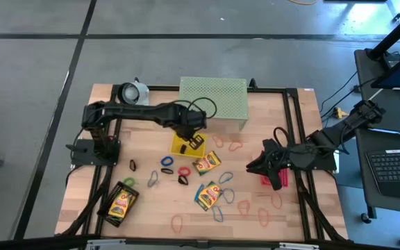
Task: Pick & Place Office Desk Supplies
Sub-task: Put the black rubber band into the yellow bin
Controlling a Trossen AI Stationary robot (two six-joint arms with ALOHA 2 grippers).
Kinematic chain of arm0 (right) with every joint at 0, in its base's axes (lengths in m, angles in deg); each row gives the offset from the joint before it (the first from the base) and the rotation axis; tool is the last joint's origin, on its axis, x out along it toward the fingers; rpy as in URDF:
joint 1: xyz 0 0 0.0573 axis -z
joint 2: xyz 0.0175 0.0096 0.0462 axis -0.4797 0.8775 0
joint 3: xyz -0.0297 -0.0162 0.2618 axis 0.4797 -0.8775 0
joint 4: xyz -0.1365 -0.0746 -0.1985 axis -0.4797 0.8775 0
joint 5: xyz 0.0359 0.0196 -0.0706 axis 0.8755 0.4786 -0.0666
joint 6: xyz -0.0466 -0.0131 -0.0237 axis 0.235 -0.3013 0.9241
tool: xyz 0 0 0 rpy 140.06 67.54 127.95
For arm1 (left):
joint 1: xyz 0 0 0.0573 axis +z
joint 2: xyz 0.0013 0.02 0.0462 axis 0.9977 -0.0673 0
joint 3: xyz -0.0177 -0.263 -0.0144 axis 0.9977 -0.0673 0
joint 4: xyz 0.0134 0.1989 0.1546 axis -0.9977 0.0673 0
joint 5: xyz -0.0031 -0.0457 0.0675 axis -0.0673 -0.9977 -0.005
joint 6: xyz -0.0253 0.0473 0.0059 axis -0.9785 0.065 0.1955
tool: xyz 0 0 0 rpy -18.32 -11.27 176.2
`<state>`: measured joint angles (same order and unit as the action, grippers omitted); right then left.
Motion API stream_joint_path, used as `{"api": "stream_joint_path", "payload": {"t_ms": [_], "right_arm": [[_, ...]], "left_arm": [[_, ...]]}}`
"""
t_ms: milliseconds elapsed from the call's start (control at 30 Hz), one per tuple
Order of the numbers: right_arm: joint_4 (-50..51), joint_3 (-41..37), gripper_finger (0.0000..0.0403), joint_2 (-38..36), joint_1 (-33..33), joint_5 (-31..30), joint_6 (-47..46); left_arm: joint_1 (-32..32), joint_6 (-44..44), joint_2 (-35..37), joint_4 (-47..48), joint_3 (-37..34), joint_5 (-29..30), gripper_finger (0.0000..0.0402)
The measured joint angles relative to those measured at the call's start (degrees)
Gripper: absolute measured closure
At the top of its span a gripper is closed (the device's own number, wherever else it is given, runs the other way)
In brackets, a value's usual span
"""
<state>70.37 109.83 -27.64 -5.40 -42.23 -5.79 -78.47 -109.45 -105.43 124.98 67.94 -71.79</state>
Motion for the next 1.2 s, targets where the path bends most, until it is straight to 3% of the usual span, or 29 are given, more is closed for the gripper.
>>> {"api": "stream_joint_path", "payload": {"t_ms": [133,500,767,933,1200], "right_arm": [[0.01,0.0,0.0321,0.0,1.71,0.0,-0.03],[-0.01,0.0,0.0321,0.0,5.82,0.02,-0.16],[-0.01,0.0,0.0321,0.0,7.27,0.6,-0.16],[-0.01,0.0,0.032,0.0,7.67,1.7,-0.16],[-0.01,0.0,0.032,0.0,7.65,1.7,0.39]], "left_arm": [[1.24,3.65,-0.69,-3.61,-4.16,-3.49,0.04],[0.72,4.26,-0.65,-13.18,-15.46,-5.49,0.04],[0.58,5.19,-0.65,-14.61,-16.43,-5.0,0.0389],[0.58,8.75,-0.65,-14.92,-16.42,-6.98,0.0349],[1.1,11.04,-0.65,-15.22,-15.07,-8.02,0.0252]]}}
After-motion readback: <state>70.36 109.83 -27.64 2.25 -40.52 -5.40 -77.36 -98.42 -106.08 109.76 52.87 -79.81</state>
